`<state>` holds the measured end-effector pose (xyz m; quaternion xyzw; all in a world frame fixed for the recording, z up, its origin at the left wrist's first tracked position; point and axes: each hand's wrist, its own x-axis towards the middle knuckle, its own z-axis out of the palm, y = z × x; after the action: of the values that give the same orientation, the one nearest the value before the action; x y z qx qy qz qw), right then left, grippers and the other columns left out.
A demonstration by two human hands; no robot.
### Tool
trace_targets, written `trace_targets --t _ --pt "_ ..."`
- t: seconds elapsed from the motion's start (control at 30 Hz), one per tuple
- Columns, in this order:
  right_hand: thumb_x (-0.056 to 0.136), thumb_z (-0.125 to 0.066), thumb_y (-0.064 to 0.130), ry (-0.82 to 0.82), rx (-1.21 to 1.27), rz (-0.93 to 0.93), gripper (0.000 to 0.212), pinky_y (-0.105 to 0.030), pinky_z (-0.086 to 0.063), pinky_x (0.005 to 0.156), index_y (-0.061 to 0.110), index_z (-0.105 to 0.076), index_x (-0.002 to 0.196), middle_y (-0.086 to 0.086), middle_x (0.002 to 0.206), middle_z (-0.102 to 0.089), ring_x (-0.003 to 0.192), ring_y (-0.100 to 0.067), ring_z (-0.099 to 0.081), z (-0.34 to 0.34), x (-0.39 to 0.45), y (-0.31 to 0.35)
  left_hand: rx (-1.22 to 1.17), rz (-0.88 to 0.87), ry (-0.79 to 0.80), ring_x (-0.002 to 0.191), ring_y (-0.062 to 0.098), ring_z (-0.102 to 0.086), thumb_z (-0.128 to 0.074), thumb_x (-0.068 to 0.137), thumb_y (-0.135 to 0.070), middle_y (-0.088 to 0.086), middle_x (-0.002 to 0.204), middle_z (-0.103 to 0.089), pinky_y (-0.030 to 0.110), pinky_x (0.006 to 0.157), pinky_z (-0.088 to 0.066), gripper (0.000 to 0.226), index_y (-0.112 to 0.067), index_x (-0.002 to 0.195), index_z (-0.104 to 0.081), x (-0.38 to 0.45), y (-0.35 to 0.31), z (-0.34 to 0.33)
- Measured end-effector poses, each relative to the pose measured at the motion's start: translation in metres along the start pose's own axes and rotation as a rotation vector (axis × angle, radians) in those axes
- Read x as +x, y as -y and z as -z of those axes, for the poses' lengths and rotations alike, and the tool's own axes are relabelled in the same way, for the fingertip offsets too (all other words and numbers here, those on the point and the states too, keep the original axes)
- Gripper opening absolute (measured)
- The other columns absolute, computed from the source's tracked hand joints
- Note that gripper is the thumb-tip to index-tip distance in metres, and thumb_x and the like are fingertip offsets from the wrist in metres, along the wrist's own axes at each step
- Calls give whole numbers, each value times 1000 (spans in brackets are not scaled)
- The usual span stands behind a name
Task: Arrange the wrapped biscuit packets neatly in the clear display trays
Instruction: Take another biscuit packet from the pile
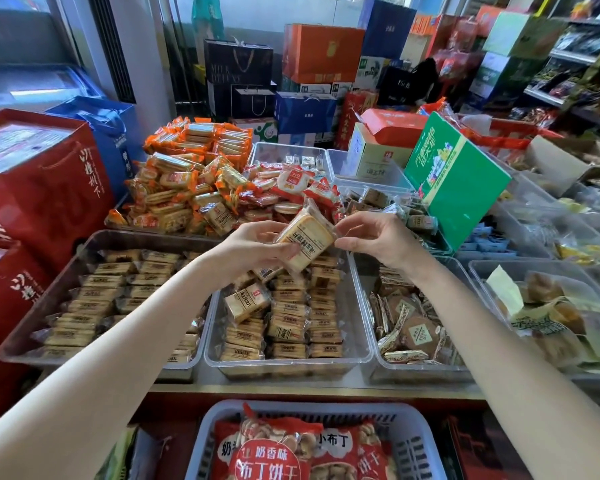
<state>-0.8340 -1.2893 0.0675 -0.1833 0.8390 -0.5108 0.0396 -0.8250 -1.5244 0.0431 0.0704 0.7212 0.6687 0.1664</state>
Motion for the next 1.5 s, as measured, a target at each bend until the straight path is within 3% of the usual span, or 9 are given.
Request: trace_targets --t 0.3,0.37,0.5,0.67,0.87,1.03,1.23,1.43,1.5 --pt "85 -60 -1 -63 415 -102 4 -19 -55 56 1 -63 84 -5 68 -70 59 -14 -67 -11 7 6 -69 -15 -11 95 18 -68 -74 65 -17 9 110 -69 25 84 -55 58 -16 121 -58 1 0 6" --pt "85 -63 3 -68 306 -111 2 -21 -55 56 2 -63 84 -8 70 -70 59 -16 -68 -14 8 6 17 -25 -54 96 19 -68 -78 67 -15 9 113 -67 28 85 -55 59 -18 122 -57 3 3 7" --pt "79 -74 28 -81 -415 52 14 -25 -52 69 16 -68 84 -1 80 -71 71 -14 -65 -15 14 6 294 -49 -185 95 18 -62 -85 64 -14 1 113 -63 33 90 -50 61 -26 117 -56 3 6 10" --pt "85 -68 15 -155 -408 174 15 -14 -49 76 14 -70 100 8 90 -66 81 -6 -61 -21 23 19 534 -118 -200 96 12 -54 -83 67 -14 -3 112 -59 30 92 -44 67 -26 126 -54 5 1 8" --pt "83 -70 11 -180 -391 212 10 -3 -45 68 7 -73 92 1 84 -69 71 -5 -61 -26 25 9 578 -129 -174 89 6 -54 -82 69 -15 -11 102 -56 20 81 -41 69 -26 130 -52 0 -4 6" --pt "88 -64 14 -117 -241 88 4 -30 -52 75 12 -67 87 -8 86 -69 78 -24 -64 -25 28 8 408 -92 -108 90 4 -59 -80 71 -11 -9 106 -60 25 89 -48 67 -23 131 -52 -2 0 8" --pt "84 -67 5 -83 -113 16 16 -25 -55 73 21 -67 80 3 77 -69 71 -10 -67 -19 26 -2 83 -73 -65 99 7 -65 -82 67 -8 -4 115 -66 16 79 -52 70 -23 129 -53 -4 10 22" --pt "90 -53 -6 -165 488 -121 19 -18 -53 59 6 -64 80 -3 70 -65 62 -7 -64 -35 33 -2 54 -93 -99 100 8 -65 -79 61 -17 -7 117 -64 18 81 -51 68 -28 123 -54 0 6 28" --pt "90 -54 -6 -168 469 -155 18 -18 -54 59 5 -64 80 -6 72 -65 61 -7 -64 -40 36 -4 88 -79 -118 96 11 -65 -79 66 -10 -5 112 -66 20 82 -53 66 -26 124 -54 0 6 32"
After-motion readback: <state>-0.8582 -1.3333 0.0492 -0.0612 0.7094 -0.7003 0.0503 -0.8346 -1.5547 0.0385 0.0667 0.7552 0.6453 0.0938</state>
